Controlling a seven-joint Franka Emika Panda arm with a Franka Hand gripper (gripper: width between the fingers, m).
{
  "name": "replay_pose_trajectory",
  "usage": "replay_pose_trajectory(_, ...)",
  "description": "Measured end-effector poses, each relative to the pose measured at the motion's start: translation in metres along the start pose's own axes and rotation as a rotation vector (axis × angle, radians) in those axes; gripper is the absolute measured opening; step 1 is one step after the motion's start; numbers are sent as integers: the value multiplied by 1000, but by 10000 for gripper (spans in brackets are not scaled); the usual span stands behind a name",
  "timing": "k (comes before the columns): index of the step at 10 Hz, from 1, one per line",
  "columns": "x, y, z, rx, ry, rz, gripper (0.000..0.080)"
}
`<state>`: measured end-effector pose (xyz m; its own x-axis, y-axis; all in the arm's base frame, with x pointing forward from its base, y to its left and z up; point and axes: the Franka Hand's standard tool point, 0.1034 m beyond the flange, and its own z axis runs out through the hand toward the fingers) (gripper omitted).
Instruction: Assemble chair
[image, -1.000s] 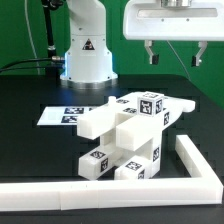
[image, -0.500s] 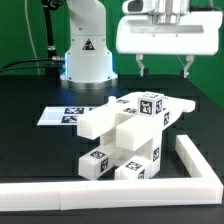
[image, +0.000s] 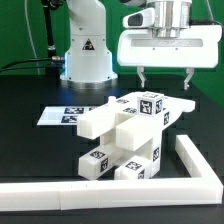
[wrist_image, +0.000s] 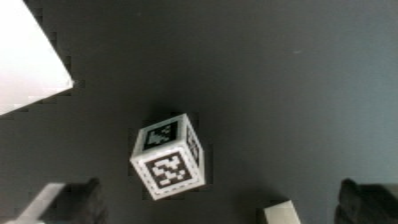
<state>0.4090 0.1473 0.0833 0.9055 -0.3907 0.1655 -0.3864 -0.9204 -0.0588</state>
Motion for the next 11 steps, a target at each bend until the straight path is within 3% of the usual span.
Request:
replay_pose_trajectory(2,0,2,2,2,-8,-4,649)
replay_pose_trajectory(8,9,26,48,-34,6,-24,649)
replay_pose_trajectory(11,20,24,53,-35,16,-33,649)
